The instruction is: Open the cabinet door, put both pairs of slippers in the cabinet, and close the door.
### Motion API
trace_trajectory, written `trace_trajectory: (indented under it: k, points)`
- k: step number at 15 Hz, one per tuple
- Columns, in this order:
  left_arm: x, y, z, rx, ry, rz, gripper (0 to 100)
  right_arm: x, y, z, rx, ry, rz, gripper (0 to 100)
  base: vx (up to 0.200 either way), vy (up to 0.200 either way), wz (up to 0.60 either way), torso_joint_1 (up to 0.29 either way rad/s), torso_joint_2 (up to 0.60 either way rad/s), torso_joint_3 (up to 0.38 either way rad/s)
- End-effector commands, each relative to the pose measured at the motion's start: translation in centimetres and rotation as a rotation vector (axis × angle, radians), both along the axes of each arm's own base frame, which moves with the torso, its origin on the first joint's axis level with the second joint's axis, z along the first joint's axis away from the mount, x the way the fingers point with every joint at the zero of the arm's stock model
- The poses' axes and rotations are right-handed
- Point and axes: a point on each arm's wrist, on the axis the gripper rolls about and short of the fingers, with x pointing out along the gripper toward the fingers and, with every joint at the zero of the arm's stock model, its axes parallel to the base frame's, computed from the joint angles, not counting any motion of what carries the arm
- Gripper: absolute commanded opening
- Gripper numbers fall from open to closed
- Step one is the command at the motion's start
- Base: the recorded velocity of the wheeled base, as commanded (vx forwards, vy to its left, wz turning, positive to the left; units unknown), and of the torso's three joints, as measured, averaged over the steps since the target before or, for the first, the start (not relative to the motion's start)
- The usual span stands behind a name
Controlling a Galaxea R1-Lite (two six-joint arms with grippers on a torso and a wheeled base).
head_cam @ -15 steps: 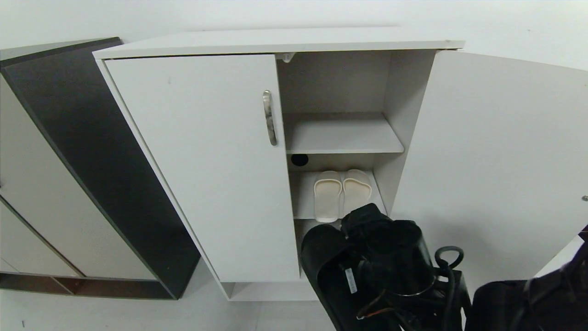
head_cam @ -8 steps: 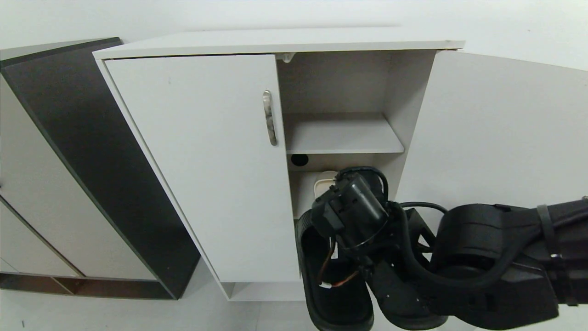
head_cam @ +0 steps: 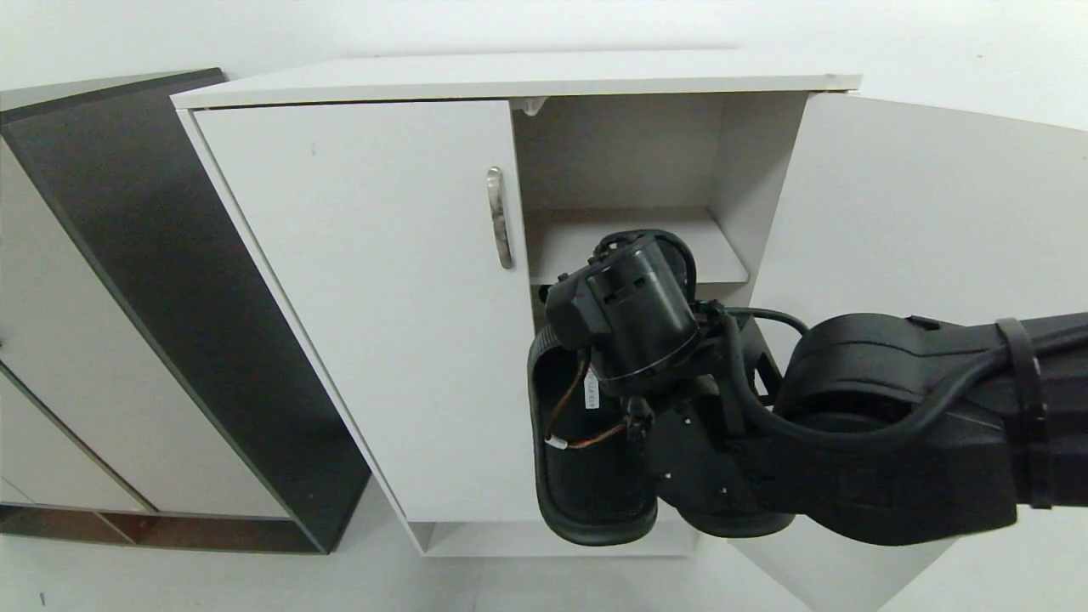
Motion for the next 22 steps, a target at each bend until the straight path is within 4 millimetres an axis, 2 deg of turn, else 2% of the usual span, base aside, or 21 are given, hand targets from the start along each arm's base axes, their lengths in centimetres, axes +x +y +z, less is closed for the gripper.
trace_trajectory:
  k: [1,4,9,18,22]
  points:
    - [0.0,0.0,0.0,0.000,0.000,0.001,0,-0.2,-0.5,0.4,-0.001,-0.028,0.011,0,0.000,0.000,0.00,0.000,0.00,0.000]
    - [0.0,0.0,0.0,0.000,0.000,0.001,0,0.8,-0.6,-0.1,-0.004,-0.103,0.013,0,0.000,0.000,0.00,0.000,0.00,0.000]
    - [0.0,0.0,0.0,0.000,0.000,0.001,0,1.4,-1.1,0.4,0.011,-0.121,-0.011,0,0.000,0.000,0.00,0.000,0.00,0.000]
    - [0.0,0.0,0.0,0.002,0.000,-0.001,0,2.0,-1.4,0.8,0.002,-0.136,-0.043,0,0.200,0.000,0.00,0.003,0.00,0.000]
    - [0.0,0.0,0.0,0.002,0.000,-0.001,0,2.7,-0.4,-0.6,-0.005,-0.131,-0.044,0,0.150,0.000,0.00,0.003,0.00,0.002]
